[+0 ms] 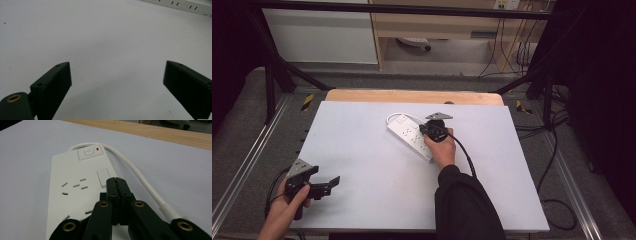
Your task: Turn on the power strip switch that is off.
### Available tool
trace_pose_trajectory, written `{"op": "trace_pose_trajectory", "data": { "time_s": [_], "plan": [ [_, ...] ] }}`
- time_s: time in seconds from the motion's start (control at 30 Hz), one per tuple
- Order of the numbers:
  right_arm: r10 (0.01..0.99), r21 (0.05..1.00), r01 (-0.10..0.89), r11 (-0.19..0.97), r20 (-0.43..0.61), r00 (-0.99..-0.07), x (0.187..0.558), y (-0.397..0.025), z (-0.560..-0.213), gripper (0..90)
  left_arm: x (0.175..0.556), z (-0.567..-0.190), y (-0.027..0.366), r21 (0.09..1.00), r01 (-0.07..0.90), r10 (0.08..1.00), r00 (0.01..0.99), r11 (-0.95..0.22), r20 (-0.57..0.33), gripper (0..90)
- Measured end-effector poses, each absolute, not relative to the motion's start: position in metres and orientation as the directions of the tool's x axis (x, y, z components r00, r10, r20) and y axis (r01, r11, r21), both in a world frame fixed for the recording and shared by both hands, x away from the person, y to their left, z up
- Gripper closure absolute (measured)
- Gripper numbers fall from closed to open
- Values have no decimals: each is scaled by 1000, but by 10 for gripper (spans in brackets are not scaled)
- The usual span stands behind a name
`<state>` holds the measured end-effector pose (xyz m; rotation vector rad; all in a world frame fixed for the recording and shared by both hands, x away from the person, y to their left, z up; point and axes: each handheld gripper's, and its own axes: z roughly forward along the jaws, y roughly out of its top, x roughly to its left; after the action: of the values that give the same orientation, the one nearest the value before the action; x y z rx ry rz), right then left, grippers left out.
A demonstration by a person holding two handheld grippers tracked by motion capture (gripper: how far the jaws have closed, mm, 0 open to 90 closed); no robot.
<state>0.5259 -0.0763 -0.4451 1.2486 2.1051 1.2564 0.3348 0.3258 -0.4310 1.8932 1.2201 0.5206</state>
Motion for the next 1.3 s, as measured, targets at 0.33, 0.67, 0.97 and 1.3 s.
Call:
{"op": "trace_pose_trajectory", "data": {
  "time_s": [0.33,0.67,0.97,1.3],
  "plan": [
    [842,847,494,194,114,-527,526,-77,-446,900,335,-431,326,802,559,891,448,-209,-80,82],
    [844,848,493,193,113,-524,526,-77,-446,900,335,-432,326,796,565,890,450,-216,-78,82],
    [845,848,492,194,111,-524,526,-76,-446,900,335,-432,325,796,566,890,450,-216,-78,82],
    [846,842,500,204,106,-523,527,-76,-447,900,335,-432,325,795,567,890,449,-217,-77,82]
  ]
}}
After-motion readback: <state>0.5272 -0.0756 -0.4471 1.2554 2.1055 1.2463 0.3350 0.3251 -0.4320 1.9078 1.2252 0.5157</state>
